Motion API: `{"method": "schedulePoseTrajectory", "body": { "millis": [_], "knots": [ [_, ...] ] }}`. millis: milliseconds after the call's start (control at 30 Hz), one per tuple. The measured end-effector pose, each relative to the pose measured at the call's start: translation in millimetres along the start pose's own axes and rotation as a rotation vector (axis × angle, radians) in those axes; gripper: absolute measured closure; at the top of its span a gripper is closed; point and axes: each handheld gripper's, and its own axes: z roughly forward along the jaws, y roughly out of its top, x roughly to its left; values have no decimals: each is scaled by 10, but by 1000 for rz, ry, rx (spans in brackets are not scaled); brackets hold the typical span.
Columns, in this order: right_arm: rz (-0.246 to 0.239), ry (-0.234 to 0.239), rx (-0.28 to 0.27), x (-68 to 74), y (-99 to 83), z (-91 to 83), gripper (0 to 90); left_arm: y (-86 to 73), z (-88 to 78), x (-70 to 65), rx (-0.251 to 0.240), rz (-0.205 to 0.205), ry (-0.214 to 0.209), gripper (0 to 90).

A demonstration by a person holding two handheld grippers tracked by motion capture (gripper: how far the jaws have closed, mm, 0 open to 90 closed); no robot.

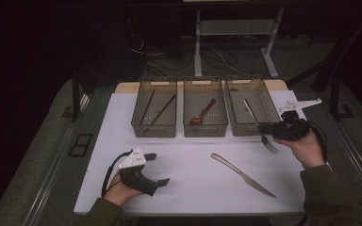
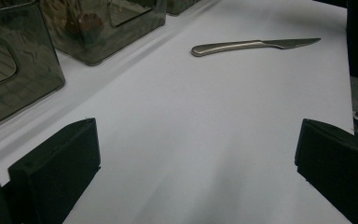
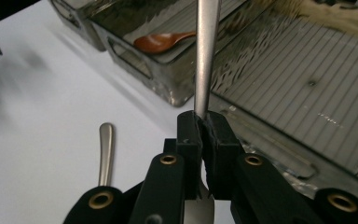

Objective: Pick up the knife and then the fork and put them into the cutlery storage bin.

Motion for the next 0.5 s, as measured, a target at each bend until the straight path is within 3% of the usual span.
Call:
{"method": "schedulePoseTrajectory", "body": {
  "millis": [500],
  "knots": [
    [-5,-78,-77,-227,332,-50,844,-9,-12,7,-1,-7,9,0]
  ]
}}
